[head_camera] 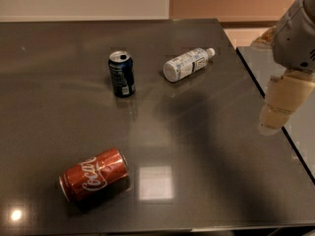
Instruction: Pick coke can
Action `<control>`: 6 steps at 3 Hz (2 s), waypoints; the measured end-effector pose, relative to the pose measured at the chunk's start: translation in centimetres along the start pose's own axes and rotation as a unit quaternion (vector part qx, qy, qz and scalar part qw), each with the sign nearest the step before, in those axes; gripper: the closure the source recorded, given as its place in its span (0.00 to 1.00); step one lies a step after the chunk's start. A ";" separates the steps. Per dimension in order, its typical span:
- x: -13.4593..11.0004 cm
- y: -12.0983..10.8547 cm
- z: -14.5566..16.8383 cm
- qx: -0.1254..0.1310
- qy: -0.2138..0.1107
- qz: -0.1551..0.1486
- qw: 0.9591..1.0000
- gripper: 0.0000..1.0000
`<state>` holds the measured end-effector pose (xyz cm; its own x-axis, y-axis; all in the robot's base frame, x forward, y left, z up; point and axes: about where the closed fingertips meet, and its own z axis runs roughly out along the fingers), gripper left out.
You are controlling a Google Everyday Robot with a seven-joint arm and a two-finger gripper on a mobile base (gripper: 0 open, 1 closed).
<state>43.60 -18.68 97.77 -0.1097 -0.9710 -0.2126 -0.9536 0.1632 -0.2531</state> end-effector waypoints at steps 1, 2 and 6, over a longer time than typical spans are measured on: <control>-4.2 1.1 1.2 -0.017 -0.024 -0.068 0.997 0.00; -8.8 2.3 2.9 -0.038 -0.054 -0.127 0.990 0.00; -19.4 7.5 10.5 -0.141 -0.151 -0.225 0.952 0.00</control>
Offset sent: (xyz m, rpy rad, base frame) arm -0.0066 0.1516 -0.0329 0.0779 0.0499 0.4509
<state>41.55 3.24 90.12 0.3726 -0.8296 -0.4158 -0.9271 -0.3524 -0.1277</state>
